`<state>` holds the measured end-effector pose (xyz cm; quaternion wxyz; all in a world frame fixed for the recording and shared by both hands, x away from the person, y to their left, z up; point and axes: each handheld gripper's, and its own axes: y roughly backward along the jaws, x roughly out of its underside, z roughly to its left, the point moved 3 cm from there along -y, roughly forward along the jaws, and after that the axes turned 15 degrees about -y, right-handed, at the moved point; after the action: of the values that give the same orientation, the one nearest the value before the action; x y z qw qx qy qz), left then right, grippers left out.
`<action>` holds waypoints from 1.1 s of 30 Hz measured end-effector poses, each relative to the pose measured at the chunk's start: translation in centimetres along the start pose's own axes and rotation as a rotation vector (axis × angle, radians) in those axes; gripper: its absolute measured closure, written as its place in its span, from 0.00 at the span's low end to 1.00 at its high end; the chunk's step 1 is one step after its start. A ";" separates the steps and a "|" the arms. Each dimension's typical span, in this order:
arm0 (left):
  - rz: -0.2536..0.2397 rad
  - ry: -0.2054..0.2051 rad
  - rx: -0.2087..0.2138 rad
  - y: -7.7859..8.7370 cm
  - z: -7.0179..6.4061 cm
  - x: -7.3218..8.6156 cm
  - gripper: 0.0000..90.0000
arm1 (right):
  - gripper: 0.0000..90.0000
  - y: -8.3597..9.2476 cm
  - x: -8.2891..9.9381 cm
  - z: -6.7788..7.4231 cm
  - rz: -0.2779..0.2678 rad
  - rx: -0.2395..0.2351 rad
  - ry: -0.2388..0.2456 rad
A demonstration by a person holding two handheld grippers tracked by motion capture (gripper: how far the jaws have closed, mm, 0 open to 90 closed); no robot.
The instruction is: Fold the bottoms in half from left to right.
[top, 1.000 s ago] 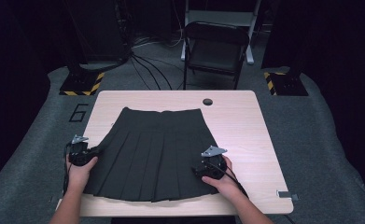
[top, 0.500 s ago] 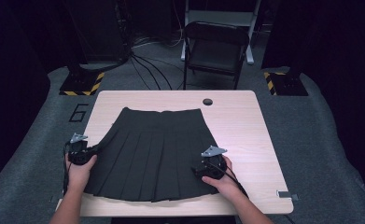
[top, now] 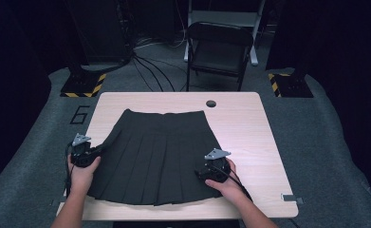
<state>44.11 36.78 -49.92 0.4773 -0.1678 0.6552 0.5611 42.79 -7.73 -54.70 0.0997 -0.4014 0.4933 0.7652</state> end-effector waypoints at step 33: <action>-0.079 -0.118 0.134 0.5 -5.8 -3.5 0.94 | 0.20 0.0 0.1 0.1 0.005 -0.001 -0.014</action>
<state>42.89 30.62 -47.29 0.5467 -0.1279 0.6548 0.5059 42.69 -7.69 -54.70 0.1012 -0.3947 0.4932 0.7686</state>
